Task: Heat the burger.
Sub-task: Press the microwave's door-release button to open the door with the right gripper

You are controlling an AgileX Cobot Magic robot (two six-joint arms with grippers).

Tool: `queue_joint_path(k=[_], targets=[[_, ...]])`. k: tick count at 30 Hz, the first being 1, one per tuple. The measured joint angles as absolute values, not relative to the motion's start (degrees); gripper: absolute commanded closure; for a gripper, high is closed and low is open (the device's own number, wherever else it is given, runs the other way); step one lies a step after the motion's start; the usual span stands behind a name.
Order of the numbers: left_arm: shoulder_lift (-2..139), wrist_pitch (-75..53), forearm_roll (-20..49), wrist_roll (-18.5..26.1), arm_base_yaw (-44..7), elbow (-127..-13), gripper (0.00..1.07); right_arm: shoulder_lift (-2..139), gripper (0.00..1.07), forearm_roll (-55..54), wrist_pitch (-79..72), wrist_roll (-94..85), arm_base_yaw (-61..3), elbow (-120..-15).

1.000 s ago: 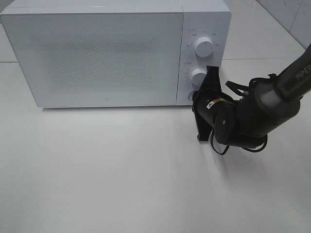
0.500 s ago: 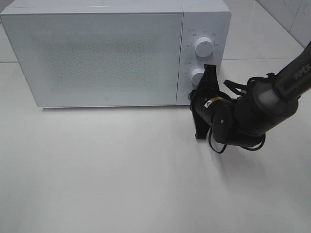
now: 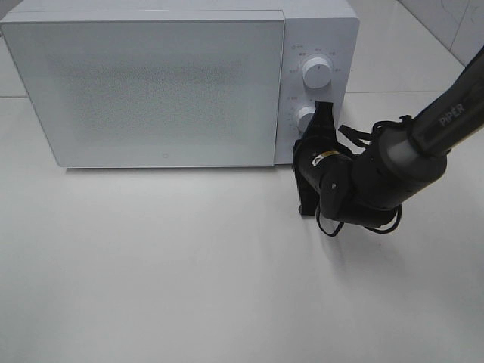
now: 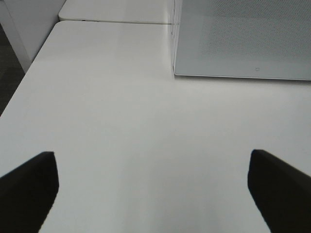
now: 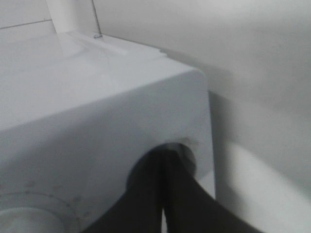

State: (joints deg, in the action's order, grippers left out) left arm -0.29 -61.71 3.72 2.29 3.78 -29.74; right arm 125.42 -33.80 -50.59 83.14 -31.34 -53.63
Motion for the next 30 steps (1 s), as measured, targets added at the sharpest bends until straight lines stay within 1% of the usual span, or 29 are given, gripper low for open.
queue_joint_path(k=[16, 30], targets=[[-0.29, -61.71, 3.72, 2.29, 3.78, -29.74, 0.09, 125.82, 1.07, -34.21, -50.42, 82.33, -31.46, -53.74], [-0.29, -61.71, 3.72, 2.29, 3.78, -29.74, 0.09, 121.35, 1.07, -29.91, -47.27, 83.48, -31.28, -49.33]])
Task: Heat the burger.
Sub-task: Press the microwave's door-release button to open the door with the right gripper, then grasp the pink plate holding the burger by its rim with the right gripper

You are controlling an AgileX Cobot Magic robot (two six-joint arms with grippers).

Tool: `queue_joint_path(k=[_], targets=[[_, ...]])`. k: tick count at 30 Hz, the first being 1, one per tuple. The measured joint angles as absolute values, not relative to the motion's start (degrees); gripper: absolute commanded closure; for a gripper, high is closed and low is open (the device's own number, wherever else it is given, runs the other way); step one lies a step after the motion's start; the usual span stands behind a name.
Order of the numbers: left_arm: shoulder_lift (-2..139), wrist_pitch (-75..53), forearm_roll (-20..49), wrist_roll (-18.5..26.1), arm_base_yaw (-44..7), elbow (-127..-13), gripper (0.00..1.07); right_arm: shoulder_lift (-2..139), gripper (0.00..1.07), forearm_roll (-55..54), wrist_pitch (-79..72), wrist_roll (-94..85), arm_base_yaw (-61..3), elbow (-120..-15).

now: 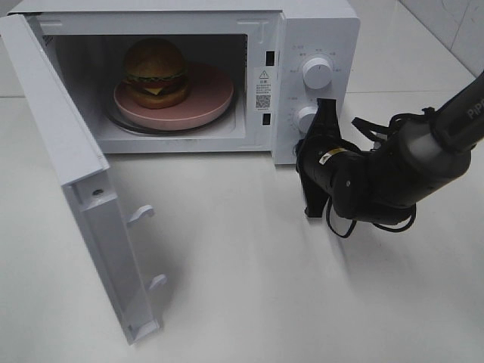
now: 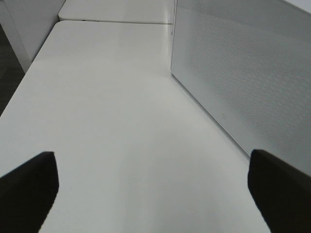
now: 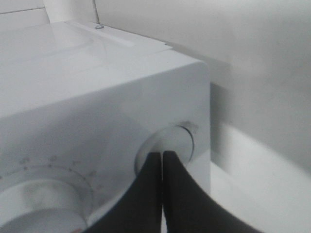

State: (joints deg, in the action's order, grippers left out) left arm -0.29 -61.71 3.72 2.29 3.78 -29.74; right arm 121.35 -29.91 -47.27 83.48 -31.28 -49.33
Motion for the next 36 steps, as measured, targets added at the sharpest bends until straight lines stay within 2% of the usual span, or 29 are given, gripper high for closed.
queue_joint_path(k=[10, 19, 31, 36], targets=[[-0.29, -61.71, 3.72, 2.29, 3.78, -29.74, 0.09, 117.17, 1.07, -28.02, -43.2, 84.57, -33.0, -45.72], [-0.29, -61.71, 3.72, 2.29, 3.78, -29.74, 0.09, 109.32, 1.06, -23.15, -38.1, 76.89, -33.12, -39.88], [-0.29, -61.71, 3.72, 2.29, 3.78, -29.74, 0.09, 98.26, 1.03, -9.28, -24.47, 64.06, -33.17, -37.18], [-0.29, -61.71, 3.72, 2.29, 3.78, -29.74, 0.09, 92.88, 1.03, -6.13, -11.52, 53.69, -33.17, -37.13]])
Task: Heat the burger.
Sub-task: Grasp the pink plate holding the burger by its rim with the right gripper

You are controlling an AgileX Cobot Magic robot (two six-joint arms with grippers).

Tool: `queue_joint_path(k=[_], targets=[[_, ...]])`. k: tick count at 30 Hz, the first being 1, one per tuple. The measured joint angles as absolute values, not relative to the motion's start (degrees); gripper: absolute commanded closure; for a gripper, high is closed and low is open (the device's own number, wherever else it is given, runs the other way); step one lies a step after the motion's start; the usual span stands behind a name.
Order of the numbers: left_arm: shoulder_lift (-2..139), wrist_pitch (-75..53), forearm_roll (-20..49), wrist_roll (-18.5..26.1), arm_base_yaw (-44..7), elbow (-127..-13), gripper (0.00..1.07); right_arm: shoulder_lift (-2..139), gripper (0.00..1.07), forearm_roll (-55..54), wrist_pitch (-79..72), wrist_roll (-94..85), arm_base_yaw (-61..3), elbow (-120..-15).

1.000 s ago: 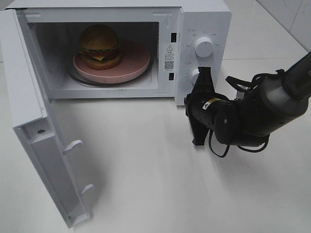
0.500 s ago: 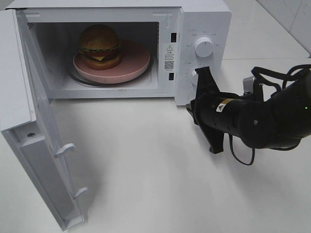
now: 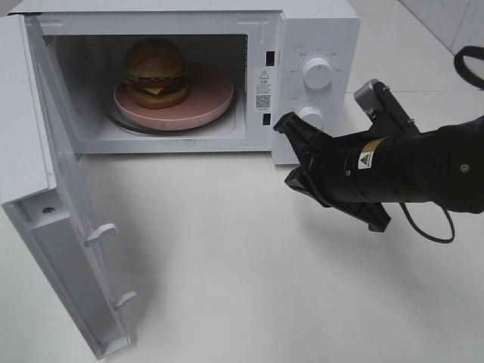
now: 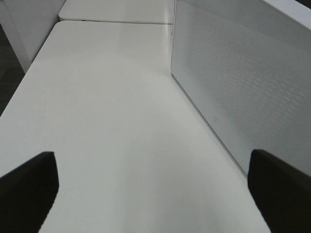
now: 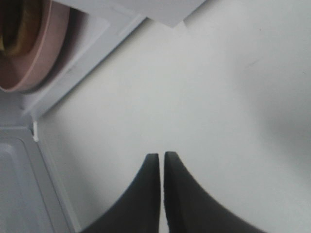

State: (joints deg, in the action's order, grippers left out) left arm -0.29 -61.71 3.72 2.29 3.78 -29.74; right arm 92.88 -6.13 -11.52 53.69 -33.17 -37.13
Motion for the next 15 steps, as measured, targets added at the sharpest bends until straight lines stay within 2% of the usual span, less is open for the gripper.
queue_joint_path(k=[3, 10, 15], targets=[[-0.29, -61.71, 3.72, 2.29, 3.78, -29.74, 0.09, 92.07, 1.02, -5.96, -9.51, 51.68, -33.17, -37.13], [-0.29, -61.71, 3.72, 2.29, 3.78, -29.74, 0.09, 86.34, 1.0, -5.61, 8.02, 34.21, -33.17, -37.13], [-0.29, -61.71, 3.72, 2.29, 3.78, -29.74, 0.09, 84.74, 0.98, -5.61, 14.38, 25.5, -33.17, -37.13]])
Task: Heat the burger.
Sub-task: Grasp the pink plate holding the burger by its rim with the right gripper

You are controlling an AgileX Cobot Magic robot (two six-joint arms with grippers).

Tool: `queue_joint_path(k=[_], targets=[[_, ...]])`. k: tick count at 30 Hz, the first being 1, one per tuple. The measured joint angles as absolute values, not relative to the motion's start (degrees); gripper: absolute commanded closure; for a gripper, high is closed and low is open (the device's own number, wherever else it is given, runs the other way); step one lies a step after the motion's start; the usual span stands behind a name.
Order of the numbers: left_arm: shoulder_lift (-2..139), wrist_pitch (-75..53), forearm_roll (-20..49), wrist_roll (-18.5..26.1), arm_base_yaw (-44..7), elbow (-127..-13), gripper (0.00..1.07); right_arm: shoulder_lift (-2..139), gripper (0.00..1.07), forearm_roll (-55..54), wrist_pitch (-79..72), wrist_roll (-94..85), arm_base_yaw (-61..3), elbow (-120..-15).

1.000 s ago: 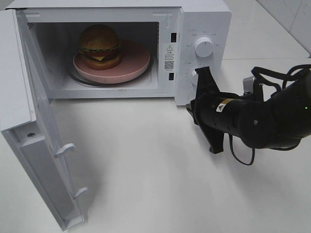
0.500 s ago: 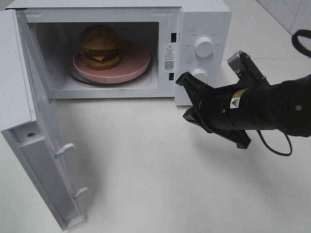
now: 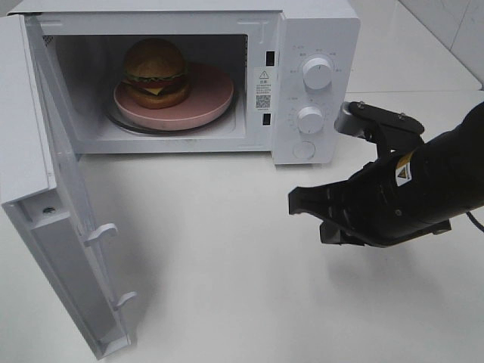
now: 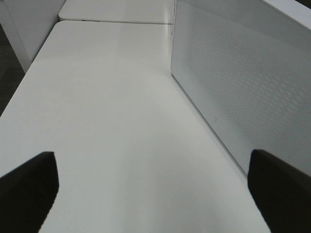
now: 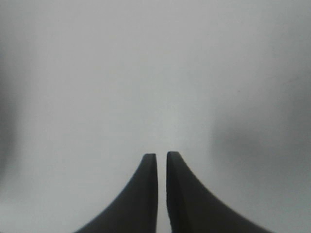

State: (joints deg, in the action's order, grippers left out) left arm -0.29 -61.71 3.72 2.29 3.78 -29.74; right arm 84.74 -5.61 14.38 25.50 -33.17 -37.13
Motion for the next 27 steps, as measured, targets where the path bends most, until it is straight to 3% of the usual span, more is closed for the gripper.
queue_joint_path(k=[11, 27], targets=[[-0.29, -61.71, 3.72, 2.29, 3.78, -29.74, 0.09, 83.02, 0.96, -5.56, 30.02, -8.42, -33.17, -42.23], [-0.29, -61.71, 3.72, 2.29, 3.78, -29.74, 0.09, 83.02, 0.95, -4.76, 28.88, -63.08, -33.17, -46.75]])
